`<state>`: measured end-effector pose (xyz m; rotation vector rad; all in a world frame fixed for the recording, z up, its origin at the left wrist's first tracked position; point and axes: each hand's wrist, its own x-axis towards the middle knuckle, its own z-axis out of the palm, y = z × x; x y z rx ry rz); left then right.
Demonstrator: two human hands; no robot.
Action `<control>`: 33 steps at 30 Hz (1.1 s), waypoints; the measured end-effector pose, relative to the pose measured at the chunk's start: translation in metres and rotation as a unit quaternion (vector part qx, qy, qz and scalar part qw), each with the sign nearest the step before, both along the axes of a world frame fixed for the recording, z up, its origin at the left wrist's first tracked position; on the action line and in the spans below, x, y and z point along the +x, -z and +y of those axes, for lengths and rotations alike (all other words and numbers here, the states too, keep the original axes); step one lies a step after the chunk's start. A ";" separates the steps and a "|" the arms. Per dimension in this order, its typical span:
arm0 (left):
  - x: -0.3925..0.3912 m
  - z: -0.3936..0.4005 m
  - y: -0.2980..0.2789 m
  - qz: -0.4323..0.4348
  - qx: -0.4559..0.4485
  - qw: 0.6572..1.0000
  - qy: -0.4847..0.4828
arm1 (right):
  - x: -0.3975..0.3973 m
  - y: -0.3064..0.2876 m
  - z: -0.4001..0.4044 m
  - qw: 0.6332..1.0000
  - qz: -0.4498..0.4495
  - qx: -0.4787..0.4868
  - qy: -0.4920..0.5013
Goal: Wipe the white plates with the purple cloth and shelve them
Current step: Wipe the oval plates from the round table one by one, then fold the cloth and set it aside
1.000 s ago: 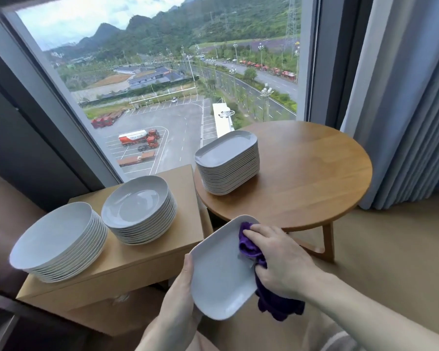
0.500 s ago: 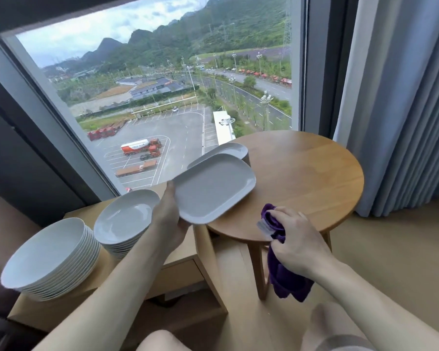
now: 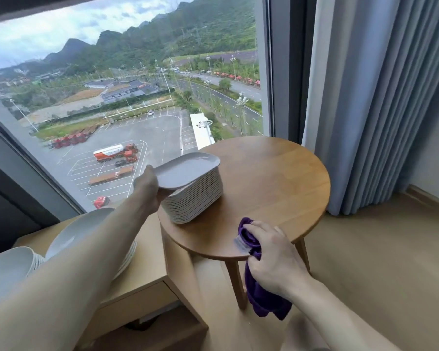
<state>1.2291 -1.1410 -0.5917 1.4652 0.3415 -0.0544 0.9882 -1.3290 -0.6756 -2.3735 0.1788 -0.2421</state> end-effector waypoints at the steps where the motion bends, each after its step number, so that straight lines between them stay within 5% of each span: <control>1: 0.003 -0.002 -0.002 0.003 0.017 1.000 -0.007 | 0.001 0.001 -0.001 1.000 0.000 -0.001 0.000; 8: 0.016 0.011 -0.003 -0.024 0.235 0.972 0.021 | 0.003 0.006 -0.004 1.000 -0.005 -0.005 0.005; 16: 0.017 0.029 0.012 0.001 0.212 0.973 0.090 | 0.003 0.010 0.001 1.000 -0.001 0.001 -0.015; 23: -0.007 0.031 0.022 -0.096 0.342 0.932 0.075 | 0.005 0.011 0.003 1.000 -0.003 0.021 -0.016; 28: -0.065 0.015 0.027 -0.241 0.355 0.900 0.073 | 0.011 0.007 0.006 0.984 -0.006 0.174 0.027; 33: -0.122 0.004 0.048 -0.195 0.281 0.913 0.221 | 0.009 -0.011 0.011 0.922 0.001 0.385 0.041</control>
